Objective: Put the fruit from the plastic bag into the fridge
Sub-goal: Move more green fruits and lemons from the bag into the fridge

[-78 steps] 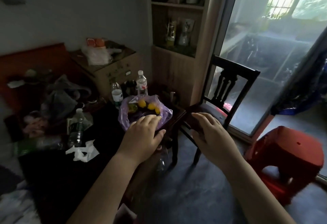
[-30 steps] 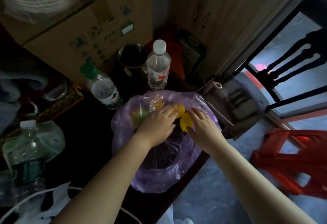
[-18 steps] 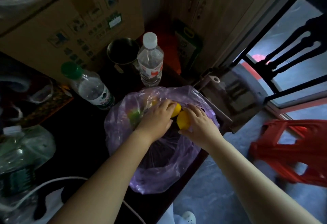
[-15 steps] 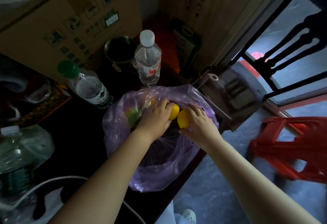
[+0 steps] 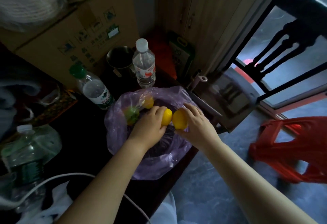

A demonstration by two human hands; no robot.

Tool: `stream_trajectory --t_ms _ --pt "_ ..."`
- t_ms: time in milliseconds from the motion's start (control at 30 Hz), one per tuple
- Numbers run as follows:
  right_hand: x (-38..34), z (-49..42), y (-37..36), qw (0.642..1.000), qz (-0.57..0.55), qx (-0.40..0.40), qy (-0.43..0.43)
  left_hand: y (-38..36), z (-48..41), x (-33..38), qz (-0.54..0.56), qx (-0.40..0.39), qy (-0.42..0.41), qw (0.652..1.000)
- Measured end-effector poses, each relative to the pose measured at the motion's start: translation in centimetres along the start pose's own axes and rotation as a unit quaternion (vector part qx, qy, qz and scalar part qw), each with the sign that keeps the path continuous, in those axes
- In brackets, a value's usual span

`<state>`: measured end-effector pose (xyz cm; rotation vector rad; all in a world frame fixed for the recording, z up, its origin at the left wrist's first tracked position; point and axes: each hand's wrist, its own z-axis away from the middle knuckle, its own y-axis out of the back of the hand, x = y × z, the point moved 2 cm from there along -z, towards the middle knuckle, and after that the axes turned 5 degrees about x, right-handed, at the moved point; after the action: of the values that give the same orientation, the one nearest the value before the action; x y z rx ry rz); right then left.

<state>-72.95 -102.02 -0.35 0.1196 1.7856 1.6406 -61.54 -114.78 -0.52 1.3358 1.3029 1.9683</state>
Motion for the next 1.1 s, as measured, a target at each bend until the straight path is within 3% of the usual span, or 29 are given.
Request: stream_trajectory --t_ms 133,300,633,867,1100 --pt "-1.3 2.5 3.4 0.996 -0.064 0.062 0.010 3.6 2.5 3.2 0.040 0.062 -0.004 0.997" --pt "-2.9 7.8 9.6 0.982 -0.098 0.160 0.033 7.6 6.2 9.4 0.065 0.141 -0.077 0.985" --pt "-2.1 27.4 20.8 0.949 -0.048 0.310 -0.012 9.1 16.4 26.1 0.135 0.166 -0.243 0.946" --pt "-2.1 42.3 25.5 0.894 -0.012 0.435 -0.107 7.6 23.7 36.8 0.186 0.121 -0.355 0.908" --pt "-3.8 54.0 27.4 0.831 0.027 0.494 -0.253 6.3 28.8 44.5 0.242 0.012 -0.491 0.837"
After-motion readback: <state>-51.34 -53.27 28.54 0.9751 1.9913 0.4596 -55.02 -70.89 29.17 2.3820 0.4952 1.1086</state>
